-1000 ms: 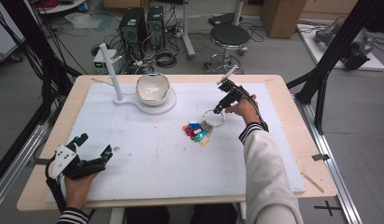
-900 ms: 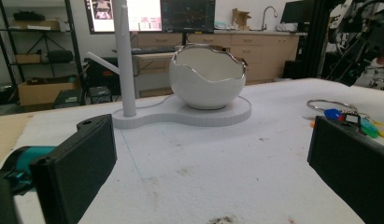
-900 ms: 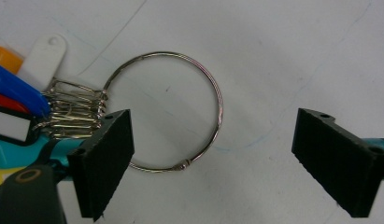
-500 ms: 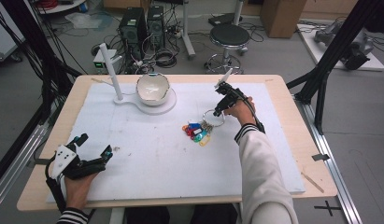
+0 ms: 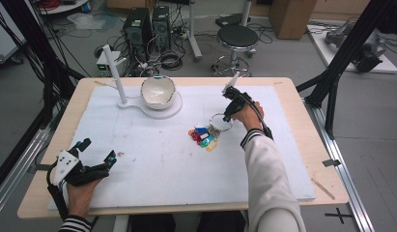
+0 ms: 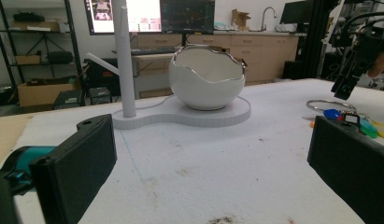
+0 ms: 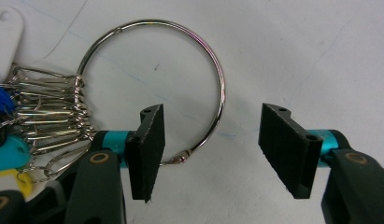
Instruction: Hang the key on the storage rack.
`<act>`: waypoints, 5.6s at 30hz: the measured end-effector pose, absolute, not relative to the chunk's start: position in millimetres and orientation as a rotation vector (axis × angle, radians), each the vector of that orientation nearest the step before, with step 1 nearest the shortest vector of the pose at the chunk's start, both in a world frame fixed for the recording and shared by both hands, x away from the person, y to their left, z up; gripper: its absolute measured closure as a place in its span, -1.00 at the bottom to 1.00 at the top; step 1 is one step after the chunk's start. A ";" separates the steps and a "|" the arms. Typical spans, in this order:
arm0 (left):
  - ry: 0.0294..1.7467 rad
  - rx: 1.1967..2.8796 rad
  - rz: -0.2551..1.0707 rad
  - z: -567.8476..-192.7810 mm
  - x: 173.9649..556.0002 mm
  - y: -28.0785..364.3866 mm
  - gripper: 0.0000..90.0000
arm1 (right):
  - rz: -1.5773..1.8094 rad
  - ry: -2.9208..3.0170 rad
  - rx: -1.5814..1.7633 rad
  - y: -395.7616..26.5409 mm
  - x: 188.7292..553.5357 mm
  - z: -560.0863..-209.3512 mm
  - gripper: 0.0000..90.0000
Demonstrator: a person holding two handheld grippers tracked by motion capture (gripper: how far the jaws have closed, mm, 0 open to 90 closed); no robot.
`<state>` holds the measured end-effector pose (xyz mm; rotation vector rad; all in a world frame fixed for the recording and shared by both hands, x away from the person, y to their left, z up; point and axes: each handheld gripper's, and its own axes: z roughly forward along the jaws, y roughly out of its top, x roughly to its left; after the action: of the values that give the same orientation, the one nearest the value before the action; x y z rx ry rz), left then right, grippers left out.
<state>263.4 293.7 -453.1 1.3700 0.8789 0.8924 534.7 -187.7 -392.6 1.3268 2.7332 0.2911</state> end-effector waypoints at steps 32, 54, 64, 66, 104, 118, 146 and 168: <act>0.878 1.370 0.894 -453.1 263.5 293.5 -0.96 | 0.223 2.722 1.467 -185.7 538.8 -404.1 0.66; 0.881 1.372 0.894 -453.0 263.8 293.4 -0.96 | 0.177 2.705 1.446 -183.4 539.6 -404.5 0.90; 0.883 1.370 0.893 -453.0 263.7 293.5 -0.96 | 0.124 2.747 1.300 -178.2 538.3 -404.9 0.91; 0.884 1.369 0.893 -453.0 263.7 293.5 -0.96 | 0.124 2.747 1.300 -178.3 538.3 -404.9 0.91; 0.882 1.408 0.830 -424.4 272.5 293.7 -0.96 | 0.693 2.741 1.392 -211.8 508.8 -340.9 0.96; 0.820 1.455 0.764 -391.9 284.3 288.3 -0.96 | 1.081 2.772 1.319 -215.1 490.7 -317.4 0.96; 0.584 1.646 0.626 -326.8 319.6 252.1 -0.96 | 1.644 2.768 0.931 -210.9 452.2 -277.3 0.96; 0.419 1.744 0.425 -308.6 340.1 199.5 -0.96 | 1.761 2.783 0.408 -175.2 424.5 -261.7 0.96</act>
<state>340.1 199.5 -308.6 1.7435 0.4190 0.4250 424.5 -175.2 -261.7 0.4079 2.7831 1.7612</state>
